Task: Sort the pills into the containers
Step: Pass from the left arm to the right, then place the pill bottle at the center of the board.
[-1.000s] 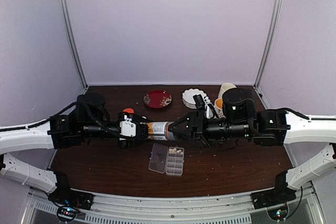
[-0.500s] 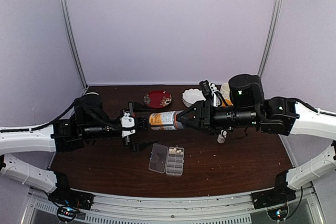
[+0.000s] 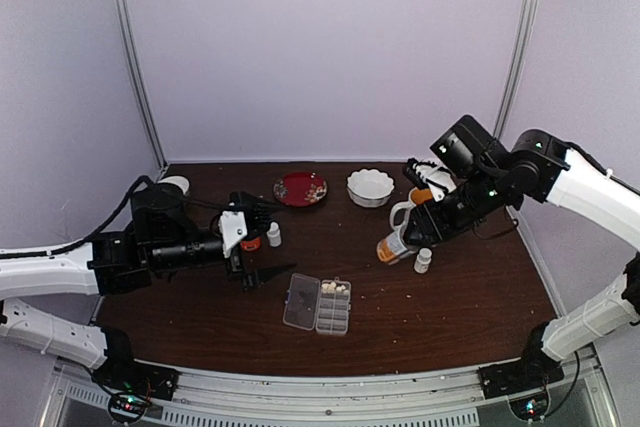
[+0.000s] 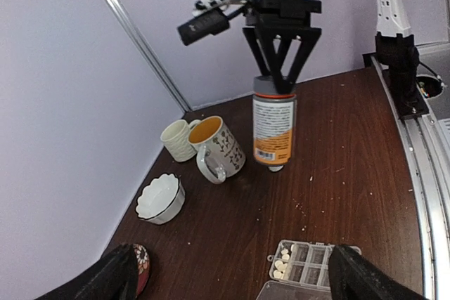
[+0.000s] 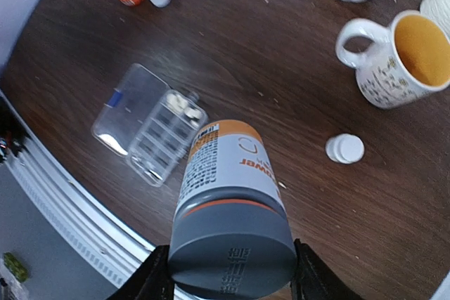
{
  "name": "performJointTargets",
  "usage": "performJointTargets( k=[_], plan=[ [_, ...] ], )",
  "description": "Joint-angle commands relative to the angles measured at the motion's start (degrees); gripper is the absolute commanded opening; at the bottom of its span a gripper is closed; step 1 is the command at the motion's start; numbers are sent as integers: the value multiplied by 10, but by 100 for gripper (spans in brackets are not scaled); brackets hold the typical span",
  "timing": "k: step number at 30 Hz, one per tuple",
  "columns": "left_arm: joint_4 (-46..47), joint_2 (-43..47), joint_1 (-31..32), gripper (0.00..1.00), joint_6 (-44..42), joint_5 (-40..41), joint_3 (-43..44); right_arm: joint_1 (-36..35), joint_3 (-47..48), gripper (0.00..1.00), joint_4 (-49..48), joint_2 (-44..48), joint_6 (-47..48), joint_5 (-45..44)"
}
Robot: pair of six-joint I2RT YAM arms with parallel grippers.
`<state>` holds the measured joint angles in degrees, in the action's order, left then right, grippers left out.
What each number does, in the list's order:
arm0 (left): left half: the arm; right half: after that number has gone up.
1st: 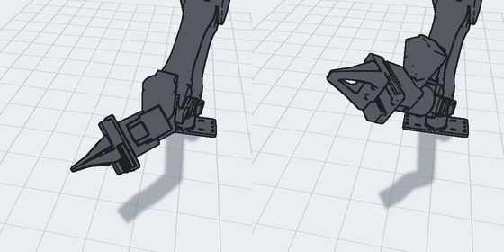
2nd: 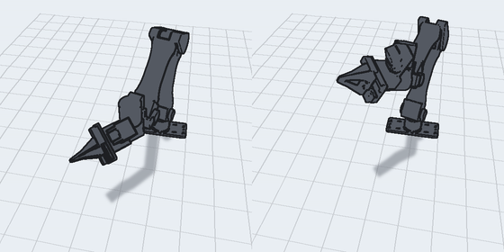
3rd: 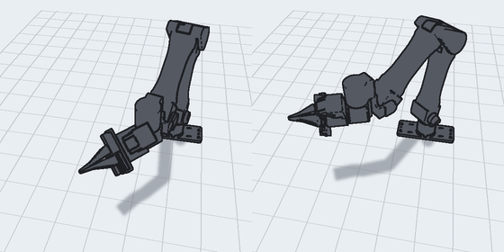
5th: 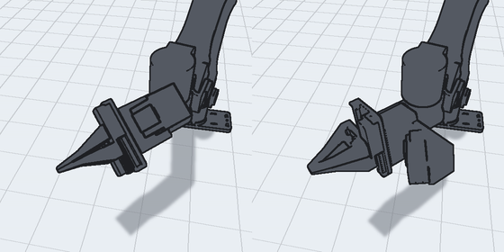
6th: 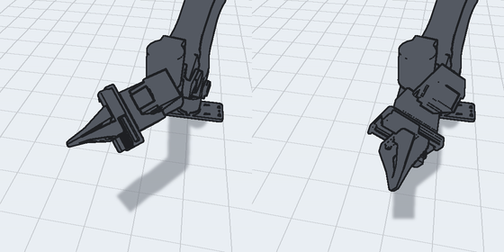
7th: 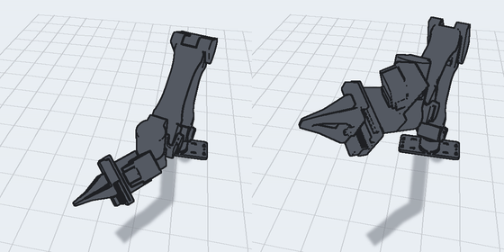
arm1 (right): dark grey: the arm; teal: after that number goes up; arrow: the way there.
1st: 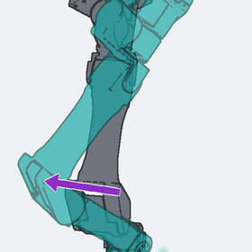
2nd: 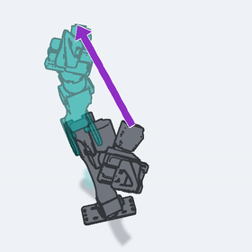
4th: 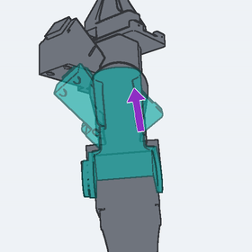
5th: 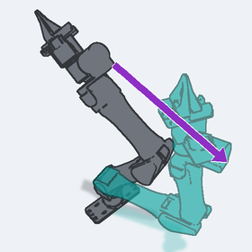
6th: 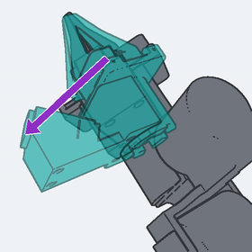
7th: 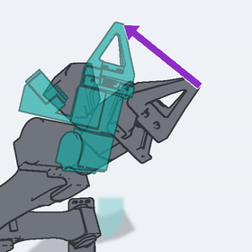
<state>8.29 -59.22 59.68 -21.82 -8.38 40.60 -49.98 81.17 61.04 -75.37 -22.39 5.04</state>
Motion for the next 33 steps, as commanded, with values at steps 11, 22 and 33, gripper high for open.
performJointTargets(
  k=[11,22,33],
  plan=[
    [-169,-12,1,98,248,281,100,158,-162,2,62,12,91,-99],
    [-229,-18,-36,98,304,302,116,213,-172,6,19,-50,115,-93],
    [-246,-21,-44,98,315,299,114,215,-148,88,23,-64,129,-94]
  ],
)
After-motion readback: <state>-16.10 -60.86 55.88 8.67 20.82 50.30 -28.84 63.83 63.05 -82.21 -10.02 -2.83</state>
